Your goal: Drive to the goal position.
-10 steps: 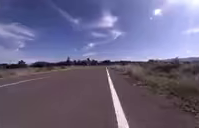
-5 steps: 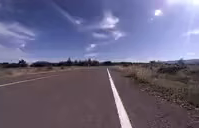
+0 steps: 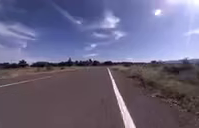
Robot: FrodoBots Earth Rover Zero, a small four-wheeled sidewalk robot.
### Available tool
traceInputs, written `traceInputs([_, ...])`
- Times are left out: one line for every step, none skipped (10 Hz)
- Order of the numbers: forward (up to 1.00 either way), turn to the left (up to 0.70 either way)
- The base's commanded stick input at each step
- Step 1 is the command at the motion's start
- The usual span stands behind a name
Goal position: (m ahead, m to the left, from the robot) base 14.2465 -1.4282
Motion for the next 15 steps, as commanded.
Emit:
traceInputs([1.00,0.00])
traceInputs([1.00,0.00])
traceInputs([1.00,0.00])
traceInputs([1.00,0.00])
traceInputs([1.00,0.00])
traceInputs([1.00,0.00])
traceInputs([1.00,0.00])
traceInputs([1.00,0.00])
traceInputs([1.00,0.00])
traceInputs([1.00,0.00])
traceInputs([1.00,0.00])
traceInputs([1.00,0.00])
traceInputs([1.00,0.00])
traceInputs([1.00,0.00])
traceInputs([1.00,0.00])
